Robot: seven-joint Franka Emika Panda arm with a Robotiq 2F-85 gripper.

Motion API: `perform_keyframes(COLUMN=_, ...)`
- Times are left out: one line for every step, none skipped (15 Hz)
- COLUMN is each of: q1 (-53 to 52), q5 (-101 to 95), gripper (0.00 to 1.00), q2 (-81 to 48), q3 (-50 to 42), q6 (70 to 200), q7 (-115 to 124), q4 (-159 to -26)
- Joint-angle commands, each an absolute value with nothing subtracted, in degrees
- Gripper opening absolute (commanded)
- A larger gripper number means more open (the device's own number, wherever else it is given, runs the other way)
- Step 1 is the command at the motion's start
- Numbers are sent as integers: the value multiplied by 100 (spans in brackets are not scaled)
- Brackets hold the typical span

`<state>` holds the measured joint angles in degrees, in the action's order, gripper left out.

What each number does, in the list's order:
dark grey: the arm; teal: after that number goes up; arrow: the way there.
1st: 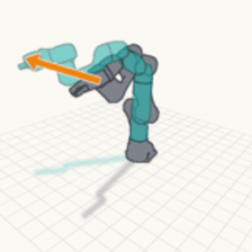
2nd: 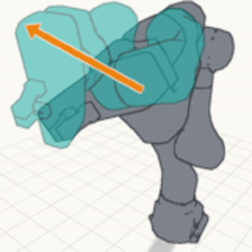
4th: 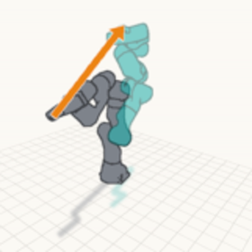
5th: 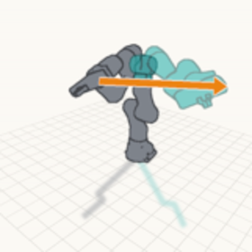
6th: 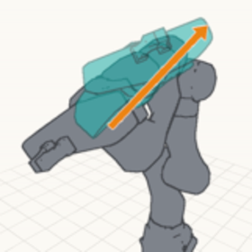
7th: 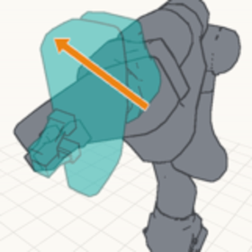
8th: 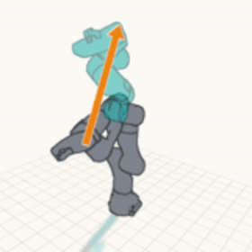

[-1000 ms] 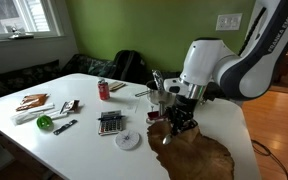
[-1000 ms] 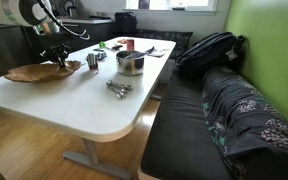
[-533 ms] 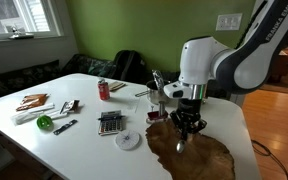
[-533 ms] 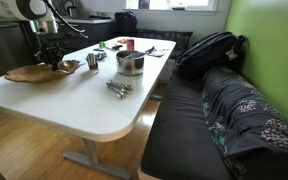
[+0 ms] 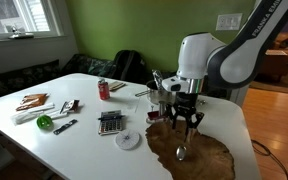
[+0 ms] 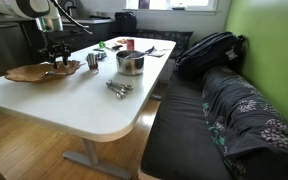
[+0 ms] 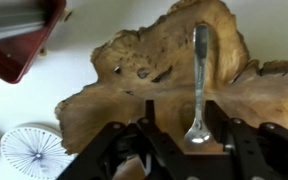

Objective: Put one silver spoon on the wooden tray

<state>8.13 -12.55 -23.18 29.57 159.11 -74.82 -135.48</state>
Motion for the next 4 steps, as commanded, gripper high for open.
perform_keyframes(q1=1462, q5=136, gripper=87, q2=-2277, q3=3644, q6=16641, q7=-8377, q4=-13673)
perform_keyframes(q1=1915, q5=569, gripper=94, q2=-2348, q3=4174, q6=16769, q7=-8878, q4=-13683)
perform_keyframes(q1=2275, q5=847, gripper=100, q2=-2528, q3=4603, q6=16871, q7=-9276, q4=-13627)
perform_keyframes(q1=1505, q5=398, gripper=84, q2=-2362, q3=3814, q6=16662, q7=-8665, q4=-13546)
